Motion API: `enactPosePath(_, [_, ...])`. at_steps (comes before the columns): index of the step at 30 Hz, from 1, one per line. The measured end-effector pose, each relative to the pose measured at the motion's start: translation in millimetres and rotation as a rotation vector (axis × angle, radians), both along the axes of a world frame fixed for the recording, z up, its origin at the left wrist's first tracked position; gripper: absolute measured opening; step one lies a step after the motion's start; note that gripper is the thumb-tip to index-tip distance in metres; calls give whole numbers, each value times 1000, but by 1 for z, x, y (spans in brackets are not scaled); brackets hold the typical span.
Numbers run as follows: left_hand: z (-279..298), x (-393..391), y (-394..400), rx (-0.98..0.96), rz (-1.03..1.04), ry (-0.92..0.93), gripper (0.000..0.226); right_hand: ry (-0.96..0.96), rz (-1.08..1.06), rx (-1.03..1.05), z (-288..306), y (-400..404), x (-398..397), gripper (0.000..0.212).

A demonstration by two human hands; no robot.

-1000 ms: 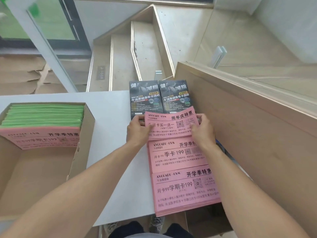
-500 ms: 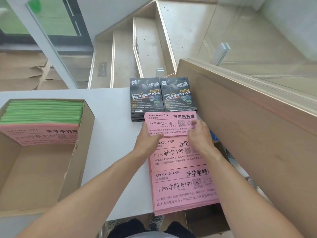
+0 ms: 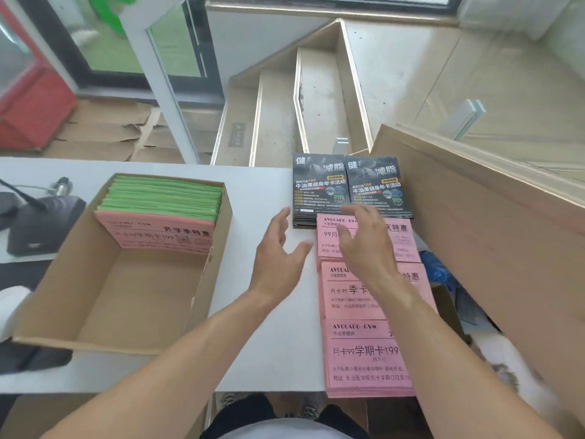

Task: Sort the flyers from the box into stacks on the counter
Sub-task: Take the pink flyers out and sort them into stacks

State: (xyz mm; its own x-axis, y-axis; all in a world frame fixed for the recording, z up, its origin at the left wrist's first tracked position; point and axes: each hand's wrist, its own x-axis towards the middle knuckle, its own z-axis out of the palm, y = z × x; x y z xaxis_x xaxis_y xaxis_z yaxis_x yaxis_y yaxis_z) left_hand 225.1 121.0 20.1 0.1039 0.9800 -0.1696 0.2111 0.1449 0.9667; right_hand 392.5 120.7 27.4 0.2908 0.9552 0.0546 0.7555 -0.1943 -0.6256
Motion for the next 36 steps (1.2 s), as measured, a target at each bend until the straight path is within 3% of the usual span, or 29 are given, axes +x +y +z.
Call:
enactPosePath(4, [22,-70,-2,187,213,-55,49,69,221,102,9,15,-86,29])
enactPosePath(7, [18,-136,8,205,333,133,45,15,401,129,9,19,-147,27])
enactPosePath(11, [3,-219,20,104,182,443,59,-195,537,98,2,27,-202,36])
enactPosePath(14, [-6,-255,27,146,19,606,63,-371,521,20,-3,34,-223,41])
enactPosePath(26, [-31,-282,38,246,18,549,65,-653,390,-96,-9,49,-254,22])
enactPosePath(36, [-31,-279,40,276,53,531,65,-698,340,54,-18,41,-259,34])
